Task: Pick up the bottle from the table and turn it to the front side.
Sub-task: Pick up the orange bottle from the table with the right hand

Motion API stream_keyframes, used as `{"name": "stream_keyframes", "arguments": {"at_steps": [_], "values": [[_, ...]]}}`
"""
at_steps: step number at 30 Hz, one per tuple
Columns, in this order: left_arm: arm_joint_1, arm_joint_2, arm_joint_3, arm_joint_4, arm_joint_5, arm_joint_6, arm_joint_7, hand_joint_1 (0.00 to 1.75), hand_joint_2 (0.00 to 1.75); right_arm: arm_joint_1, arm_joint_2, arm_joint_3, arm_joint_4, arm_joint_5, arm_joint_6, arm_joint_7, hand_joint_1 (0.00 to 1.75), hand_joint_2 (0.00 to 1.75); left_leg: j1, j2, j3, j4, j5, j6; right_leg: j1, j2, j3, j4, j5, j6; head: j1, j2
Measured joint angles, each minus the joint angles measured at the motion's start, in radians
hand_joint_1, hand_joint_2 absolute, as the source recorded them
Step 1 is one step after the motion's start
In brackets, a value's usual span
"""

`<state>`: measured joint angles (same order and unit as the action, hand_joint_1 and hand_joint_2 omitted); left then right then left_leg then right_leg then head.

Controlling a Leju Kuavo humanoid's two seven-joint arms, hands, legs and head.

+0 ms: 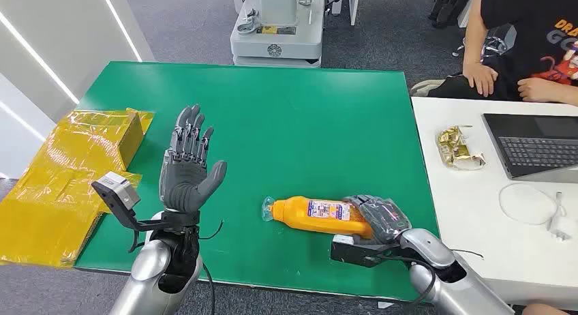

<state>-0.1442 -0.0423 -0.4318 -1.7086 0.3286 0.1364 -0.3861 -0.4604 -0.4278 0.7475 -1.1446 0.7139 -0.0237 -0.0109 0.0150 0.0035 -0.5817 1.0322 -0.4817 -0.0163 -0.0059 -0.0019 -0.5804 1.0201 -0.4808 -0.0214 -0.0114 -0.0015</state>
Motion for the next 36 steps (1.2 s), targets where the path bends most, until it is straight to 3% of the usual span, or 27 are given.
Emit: {"name": "stream_keyframes", "arguments": {"at_steps": [2, 7, 14, 27, 36], "values": [[0.002, 0.000, 0.000, 0.000, -0.002, 0.002, 0.000, 0.00, 1.75, 0.010, 0.005, -0.010, -0.007, -0.001, -0.041, -0.001, 1.75, 1.75, 0.000, 0.000, 0.000, 0.000, 0.000, 0.000, 0.000, 0.000, 0.000, 0.000, 0.000, 0.000, 0.000, 0.000], [0.008, 0.000, -0.001, 0.000, -0.016, 0.026, 0.004, 0.00, 1.75, 0.088, 0.046, -0.099, -0.073, -0.070, -0.329, -0.031, 1.75, 1.75, 0.000, 0.000, 0.000, 0.000, 0.000, 0.000, 0.000, 0.000, 0.000, 0.000, 0.000, 0.000, 0.000, 0.000], [0.003, -0.005, -0.020, 0.000, -0.013, 0.061, 0.010, 0.00, 1.75, 0.221, 0.108, -0.209, -0.207, -0.224, -0.604, -0.153, 1.75, 1.75, 0.000, 0.000, 0.000, 0.000, 0.000, 0.000, 0.000, 0.000, 0.000, 0.000, -0.001, 0.000, 0.000, 0.000], [0.000, -0.006, -0.026, 0.000, -0.005, 0.076, 0.006, 0.00, 1.75, 0.314, 0.191, -0.260, -0.332, -0.276, -0.669, -0.282, 1.75, 1.75, 0.000, 0.000, 0.000, -0.001, 0.000, 0.000, 0.000, 0.000, 0.000, 0.000, -0.001, 0.000, 0.000, 0.000], [-0.022, -0.001, -0.060, 0.000, 0.155, -0.134, 0.075, 0.00, 1.75, 0.267, 0.200, -0.218, -0.328, -0.267, -0.586, -0.272, 1.75, 1.75, 0.000, 0.000, 0.000, 0.000, 0.000, 0.000, 0.000, 0.000, 0.000, 0.000, 0.000, 0.000, 0.000, 0.000]]}}
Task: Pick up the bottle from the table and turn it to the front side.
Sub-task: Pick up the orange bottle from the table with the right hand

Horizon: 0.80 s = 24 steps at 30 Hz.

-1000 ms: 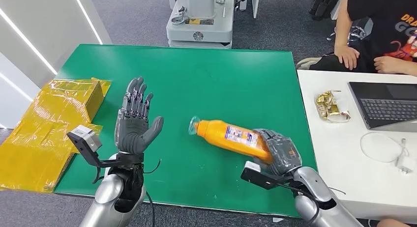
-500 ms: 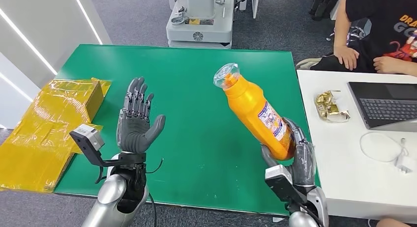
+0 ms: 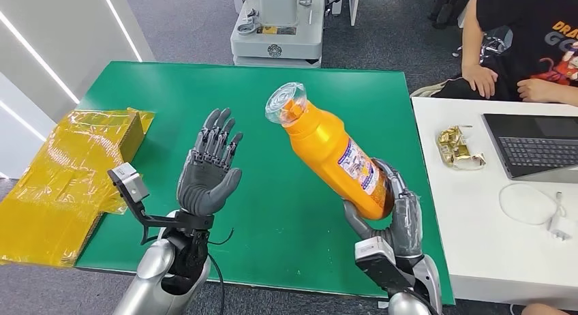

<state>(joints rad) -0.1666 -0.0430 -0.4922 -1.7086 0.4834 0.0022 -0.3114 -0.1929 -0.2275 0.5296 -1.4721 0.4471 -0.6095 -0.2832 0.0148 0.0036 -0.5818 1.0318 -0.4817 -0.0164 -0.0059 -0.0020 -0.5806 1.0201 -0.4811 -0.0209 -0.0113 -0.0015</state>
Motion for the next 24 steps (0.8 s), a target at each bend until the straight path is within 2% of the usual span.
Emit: {"name": "stream_keyframes", "arguments": {"at_steps": [5, 10, 20, 24], "values": [[-0.030, 0.000, -0.026, 0.000, 0.041, -0.078, 0.039, 0.00, 1.75, -0.047, 0.001, 0.035, 0.019, 0.018, 0.085, 0.021, 1.75, 1.75, 0.000, 0.000, 0.000, 0.000, 0.000, 0.000, 0.000, 0.000, 0.000, 0.000, 0.000, 0.000, 0.000, 0.000], [-0.079, -0.004, -0.058, 0.001, 0.060, -0.113, 0.059, 0.00, 1.75, -0.114, 0.001, 0.078, 0.064, 0.011, 0.196, 0.061, 1.75, 1.75, 0.000, 0.000, 0.000, 0.000, 0.000, 0.000, 0.000, 0.000, 0.000, 0.000, 0.000, 0.000, 0.000, 0.000], [-0.114, -0.005, -0.072, 0.025, 0.080, -0.122, 0.059, 0.00, 1.75, -0.191, 0.001, 0.127, 0.129, 0.007, 0.300, 0.067, 1.75, 1.75, 0.000, 0.000, 0.000, 0.000, 0.000, 0.000, 0.000, 0.000, 0.000, 0.000, 0.000, 0.000, 0.000, 0.000], [-0.116, -0.004, -0.072, 0.032, 0.082, -0.121, 0.057, 0.00, 1.75, -0.202, 0.001, 0.138, 0.144, 0.004, 0.315, 0.067, 1.75, 1.75, 0.000, 0.000, 0.000, 0.000, 0.000, 0.000, 0.000, 0.000, 0.000, 0.000, 0.000, 0.000, 0.000, 0.000]]}}
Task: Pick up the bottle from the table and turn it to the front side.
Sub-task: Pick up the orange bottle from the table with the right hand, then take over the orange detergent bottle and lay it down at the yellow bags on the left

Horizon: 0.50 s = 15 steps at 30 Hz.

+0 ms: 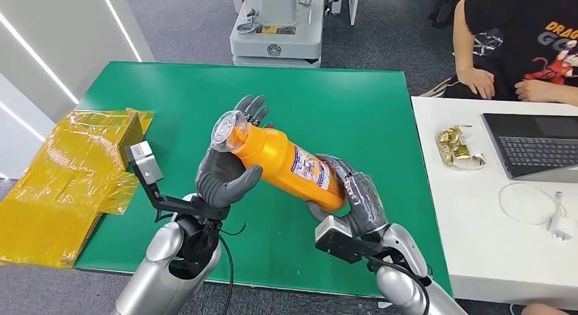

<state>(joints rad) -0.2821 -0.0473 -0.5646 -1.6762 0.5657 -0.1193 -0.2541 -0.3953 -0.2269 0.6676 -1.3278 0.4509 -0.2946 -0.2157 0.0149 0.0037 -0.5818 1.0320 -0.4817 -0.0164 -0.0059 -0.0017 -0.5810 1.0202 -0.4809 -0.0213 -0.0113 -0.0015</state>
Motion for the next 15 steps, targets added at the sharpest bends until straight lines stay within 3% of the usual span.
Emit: {"name": "stream_keyframes", "arguments": {"at_steps": [8, 15], "values": [[-0.003, 0.000, 0.000, 0.005, 0.002, 0.016, -0.007, 0.00, 1.75, -0.020, 0.000, 0.024, 0.023, -0.010, 0.032, -0.031, 1.75, 1.75, 0.000, 0.000, 0.000, 0.000, 0.000, 0.000, 0.000, 0.000, 0.000, 0.000, 0.000, 0.000, 0.000, 0.000], [-0.018, 0.000, 0.000, 0.017, -0.081, 0.126, -0.042, 0.00, 1.75, -0.020, 0.000, 0.043, 0.027, -0.029, 0.057, -0.037, 1.75, 1.75, 0.000, 0.000, 0.000, 0.000, 0.000, 0.000, 0.000, 0.000, 0.000, 0.000, 0.000, 0.000, 0.000, 0.000]]}}
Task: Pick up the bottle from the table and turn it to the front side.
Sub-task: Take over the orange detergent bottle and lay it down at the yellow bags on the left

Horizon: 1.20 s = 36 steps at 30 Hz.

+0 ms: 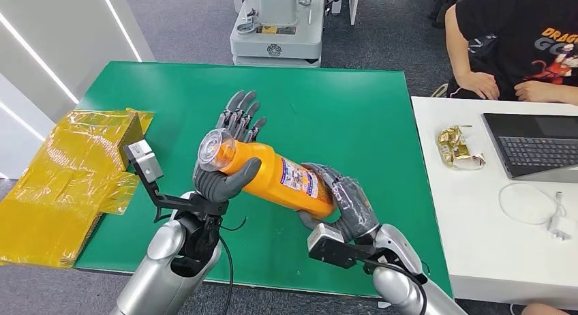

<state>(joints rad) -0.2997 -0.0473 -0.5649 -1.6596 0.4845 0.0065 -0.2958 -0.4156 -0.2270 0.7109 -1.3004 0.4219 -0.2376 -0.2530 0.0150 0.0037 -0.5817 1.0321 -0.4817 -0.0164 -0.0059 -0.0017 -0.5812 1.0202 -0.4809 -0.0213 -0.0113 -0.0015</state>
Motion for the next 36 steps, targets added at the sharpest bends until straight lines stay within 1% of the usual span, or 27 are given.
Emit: {"name": "stream_keyframes", "arguments": {"at_steps": [7, 9, 11, 13, 18, 24, 30, 31, 34, 36], "values": [[0.000, 0.000, 0.000, 0.000, -0.003, 0.003, -0.001, 0.00, 1.75, 0.000, 0.000, 0.000, 0.000, 0.000, 0.000, 0.000, 1.75, 1.75, 0.000, 0.000, 0.000, 0.000, 0.000, 0.000, 0.000, 0.000, 0.000, 0.000, 0.000, 0.000, 0.000, 0.000], [-0.002, 0.000, 0.000, 0.003, -0.060, 0.058, -0.019, 0.03, 1.75, 0.000, 0.000, 0.003, 0.000, -0.009, 0.009, 0.001, 1.75, 1.75, 0.000, 0.000, 0.000, 0.000, 0.000, 0.000, 0.000, 0.000, 0.000, 0.000, 0.000, 0.000, 0.000, 0.000], [-0.003, 0.004, -0.001, 0.008, -0.136, 0.145, -0.047, 0.91, 1.75, 0.002, -0.001, 0.006, 0.000, -0.020, 0.023, 0.006, 1.75, 1.75, 0.000, 0.000, 0.000, 0.000, 0.000, 0.000, 0.000, 0.000, 0.000, 0.000, 0.000, 0.000, 0.000, 0.000], [-0.003, 0.009, -0.001, 0.010, -0.154, 0.184, -0.059, 1.75, 1.75, 0.006, -0.002, 0.006, 0.000, -0.025, 0.029, 0.011, 1.75, 1.75, 0.000, 0.000, 0.000, 0.000, 0.000, 0.000, 0.000, 0.000, 0.000, 0.000, 0.000, 0.000, 0.000, 0.000], [-0.001, 0.017, -0.001, 0.010, -0.129, 0.184, -0.060, 1.75, 1.75, 0.009, -0.003, 0.006, 0.000, -0.028, 0.018, 0.016, 1.75, 1.75, 0.000, 0.000, 0.000, 0.000, 0.000, 0.000, 0.000, 0.000, 0.000, 0.000, 0.000, 0.000, 0.000, 0.000], [0.000, 0.024, -0.001, 0.011, -0.095, 0.153, -0.060, 1.75, 1.75, 0.012, -0.004, 0.006, 0.005, 0.047, -0.080, 0.013, 1.75, 1.75, 0.000, 0.000, 0.000, 0.000, 0.000, 0.000, 0.000, 0.000, 0.000, 0.000, 0.000, 0.000, 0.000, 0.000], [-0.001, 0.024, -0.001, 0.015, -0.079, 0.137, -0.058, 1.75, 1.75, 0.023, -0.004, 0.013, 0.012, 0.067, -0.134, 0.012, 1.75, 1.75, 0.000, 0.000, 0.000, 0.000, 0.000, 0.000, 0.000, 0.000, 0.000, 0.000, 0.000, 0.000, 0.000, 0.000], [-0.001, 0.024, -0.001, 0.016, -0.078, 0.136, -0.058, 1.34, 1.75, 0.023, -0.004, 0.015, 0.014, 0.068, -0.141, 0.012, 1.75, 1.75, 0.000, 0.000, 0.000, 0.000, 0.000, 0.000, 0.000, 0.000, 0.000, 0.000, 0.000, 0.000, 0.000, 0.000], [-0.001, 0.025, -0.001, 0.019, -0.077, 0.131, -0.056, 0.03, 1.75, 0.023, -0.003, 0.018, 0.020, 0.068, -0.154, 0.011, 1.75, 1.75, 0.000, 0.000, 0.000, 0.000, 0.000, 0.000, 0.000, 0.000, 0.000, 0.000, 0.000, 0.000, 0.000, 0.000], [-0.001, 0.026, -0.001, 0.021, -0.077, 0.127, -0.051, 0.00, 1.75, 0.022, -0.003, 0.018, 0.024, 0.068, -0.160, 0.010, 1.75, 1.75, 0.000, 0.000, 0.000, 0.000, 0.000, 0.000, 0.000, 0.000, 0.000, 0.000, 0.000, 0.000, 0.000, 0.000]]}}
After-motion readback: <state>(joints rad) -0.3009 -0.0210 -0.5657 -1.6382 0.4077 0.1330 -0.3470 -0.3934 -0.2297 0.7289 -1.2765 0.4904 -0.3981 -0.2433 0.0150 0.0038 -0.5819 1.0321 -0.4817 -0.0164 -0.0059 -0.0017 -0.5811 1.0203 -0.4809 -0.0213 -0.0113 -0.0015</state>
